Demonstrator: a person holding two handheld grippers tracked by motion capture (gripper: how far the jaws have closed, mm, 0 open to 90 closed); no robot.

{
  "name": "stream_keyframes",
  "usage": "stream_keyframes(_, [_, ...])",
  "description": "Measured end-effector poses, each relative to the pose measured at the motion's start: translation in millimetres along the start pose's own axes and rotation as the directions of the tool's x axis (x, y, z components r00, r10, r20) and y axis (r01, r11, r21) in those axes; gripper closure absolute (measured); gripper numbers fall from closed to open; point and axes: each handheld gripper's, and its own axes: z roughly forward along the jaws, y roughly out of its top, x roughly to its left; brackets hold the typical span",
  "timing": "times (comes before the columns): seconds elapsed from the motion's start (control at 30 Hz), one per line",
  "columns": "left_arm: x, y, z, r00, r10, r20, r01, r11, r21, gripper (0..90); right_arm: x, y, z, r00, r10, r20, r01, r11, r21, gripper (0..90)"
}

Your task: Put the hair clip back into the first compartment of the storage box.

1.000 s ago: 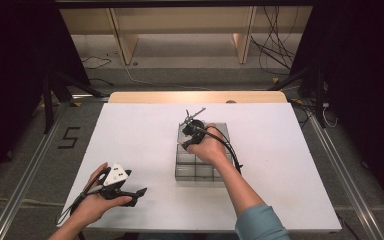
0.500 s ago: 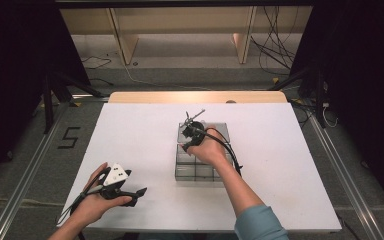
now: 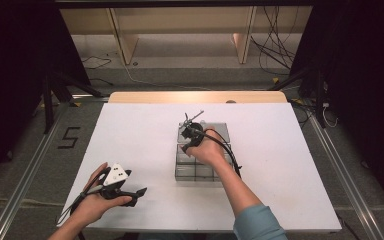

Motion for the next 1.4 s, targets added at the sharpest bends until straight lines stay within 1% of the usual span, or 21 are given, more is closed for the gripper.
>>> stream_keyframes(0.4, [0.0,0.0,-0.1,1.0000,0.001,0.000,-0.001,1.0000,0.001,17.2,-0.3,-4.3,7.1,0.9999,0.012,-0.007,-0.012,1.000,0.026,86.9])
stream_keyframes(0.53, [0.0,0.1,0.0,1.0000,0.001,0.001,-0.001,1.0000,0.001,17.3,-0.6,-5.6,9.1,1.0000,0.007,-0.006,-0.007,0.999,0.035,86.8])
stream_keyframes(0.77, [-0.1,0.0,0.1,1.0000,0.002,0.002,-0.002,1.0000,0.002,17.3,0.3,-6.5,11.5,0.9999,0.011,-0.008,-0.011,0.999,0.035,86.8])
stream_keyframes(0.87, [-0.4,0.0,0.3,1.0000,0.002,0.001,-0.002,1.0000,-0.001,17.3,0.5,-6.6,12.4,1.0000,0.004,-0.008,-0.004,0.999,0.039,86.8])
stream_keyframes(0.97, [-0.3,-0.1,0.2,1.0000,0.001,0.001,-0.001,1.0000,0.000,17.3,0.7,-6.3,13.5,0.9999,0.009,-0.008,-0.009,0.999,0.037,86.7])
stream_keyframes(1.1, [-0.4,-0.1,0.3,1.0000,0.001,0.000,-0.001,1.0000,0.000,17.3,0.0,-6.6,14.7,1.0000,0.002,-0.008,-0.002,0.999,0.040,86.7])
stream_keyframes(1.4, [-0.4,0.0,0.3,1.0000,0.000,0.002,0.000,1.0000,-0.001,17.3,-0.2,-8.2,19.0,1.0000,0.004,-0.006,-0.003,0.999,0.045,86.3])
